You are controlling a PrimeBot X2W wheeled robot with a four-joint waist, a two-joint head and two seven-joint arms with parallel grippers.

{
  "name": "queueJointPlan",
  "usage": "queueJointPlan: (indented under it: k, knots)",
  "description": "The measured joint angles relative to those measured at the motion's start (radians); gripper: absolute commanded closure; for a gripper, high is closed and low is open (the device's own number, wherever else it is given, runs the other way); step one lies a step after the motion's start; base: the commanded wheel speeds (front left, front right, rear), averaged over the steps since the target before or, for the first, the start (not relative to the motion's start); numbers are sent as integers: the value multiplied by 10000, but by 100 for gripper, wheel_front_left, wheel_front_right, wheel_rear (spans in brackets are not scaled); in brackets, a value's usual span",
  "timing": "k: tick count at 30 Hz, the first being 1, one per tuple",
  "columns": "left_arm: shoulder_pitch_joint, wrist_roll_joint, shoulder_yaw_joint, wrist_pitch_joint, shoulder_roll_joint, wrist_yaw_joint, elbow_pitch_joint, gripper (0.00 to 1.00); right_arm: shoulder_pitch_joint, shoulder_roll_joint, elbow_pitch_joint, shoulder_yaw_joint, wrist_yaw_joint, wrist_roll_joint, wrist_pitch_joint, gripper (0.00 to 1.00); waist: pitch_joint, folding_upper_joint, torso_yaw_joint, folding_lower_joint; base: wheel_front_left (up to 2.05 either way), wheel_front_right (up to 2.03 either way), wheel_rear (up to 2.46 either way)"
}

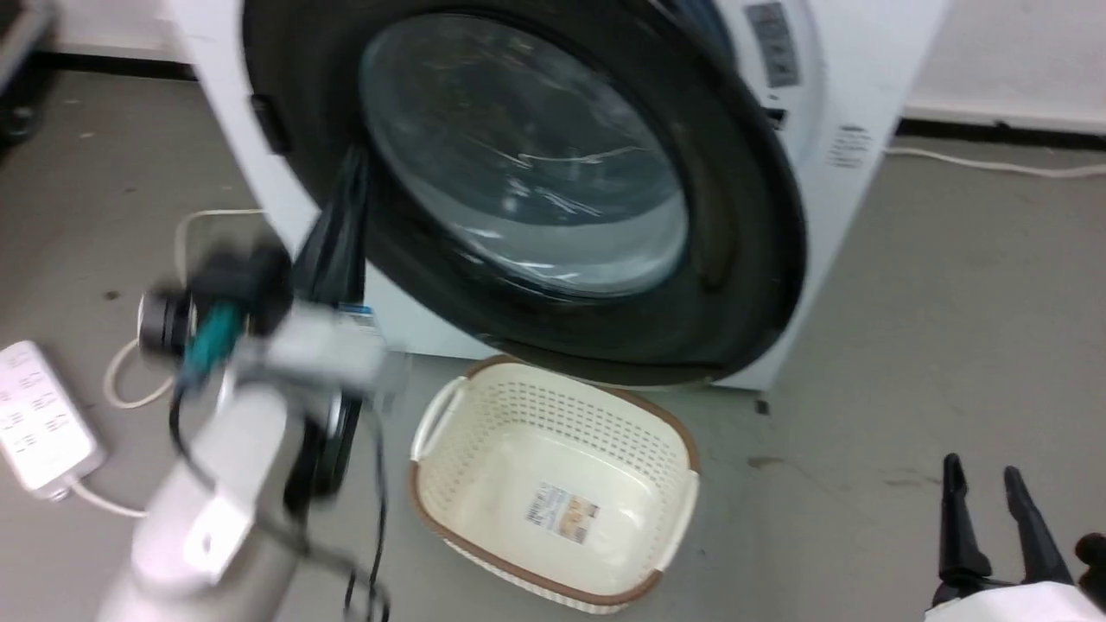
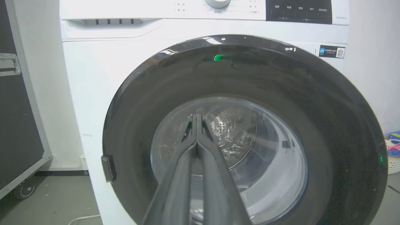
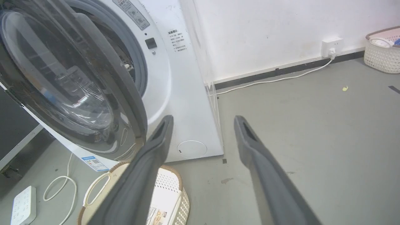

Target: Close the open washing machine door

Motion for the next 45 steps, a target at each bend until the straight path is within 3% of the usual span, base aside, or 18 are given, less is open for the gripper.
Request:
queueJointPlan:
  k: [6, 12, 13, 14, 15, 16, 17, 20, 23, 28, 33, 45]
  knots:
    - [2281, -245, 759, 0, 58, -136, -226, 100, 0, 2, -23, 307, 0, 0, 0, 0, -195, 0, 503, 1, 0, 0, 0]
    - [3501, -771, 1712, 2, -508, -326, 10, 100, 1, 2, -8, 516, 0, -59, 0, 0, -311, 0, 625, 0, 0, 0, 0]
    - [3644, -794, 1887, 0, -635, -345, 65, 70, 1, 2, 6, 537, 0, -61, 0, 0, -328, 0, 619, 1, 0, 0, 0]
    - [3775, -788, 2033, 2, -738, -405, 111, 70, 1, 2, 13, 552, 0, -71, 0, 0, -339, 0, 609, 1, 0, 0, 0]
    - [3882, -775, 2180, 0, -851, -424, 134, 0, 2, 2, 25, 562, 0, -73, 0, 0, -362, 0, 604, 0, 0, 0, 0]
    - [3965, -765, 2284, 0, -955, -493, 159, 0, 3, 2, 33, 552, 0, -115, 0, 71, -399, 0, 602, 1, 0, 0, 0]
    - [4041, -706, 2347, 0, -1034, -558, 180, 0, 5, 4, 0, 531, 0, -251, 0, 100, -434, 0, 601, 0, 0, 0, 0]
    - [4139, -433, 2527, 0, -1191, -744, 207, 0, 12, 4, -144, 366, 0, -836, 0, 100, -493, 0, 599, 1, 0, 0, 0]
    - [4206, -194, 2617, 0, -1344, -876, 182, 0, -14, 0, -650, 326, -2, -2155, 0, 100, -491, 0, 594, 0, 0, 0, 0]
    - [4238, 188, 2800, 0, -1538, -943, 107, 0, -830, -25, -677, 1829, -2, -3081, 337, 100, -291, 0, 567, 1, 0, 0, 0]
    - [4231, 416, 2957, 2, -1764, -1018, 6, 0, -2687, 13, 629, 2757, 15, -3478, 1154, 100, 97, 0, 576, 2, 0, 0, 0]
    - [3946, 840, 3237, 0, -2288, -1298, 10, 0, -5740, 52, 3946, 1066, 29, -4203, 690, 100, 950, 0, 988, 2, 0, 0, 0]
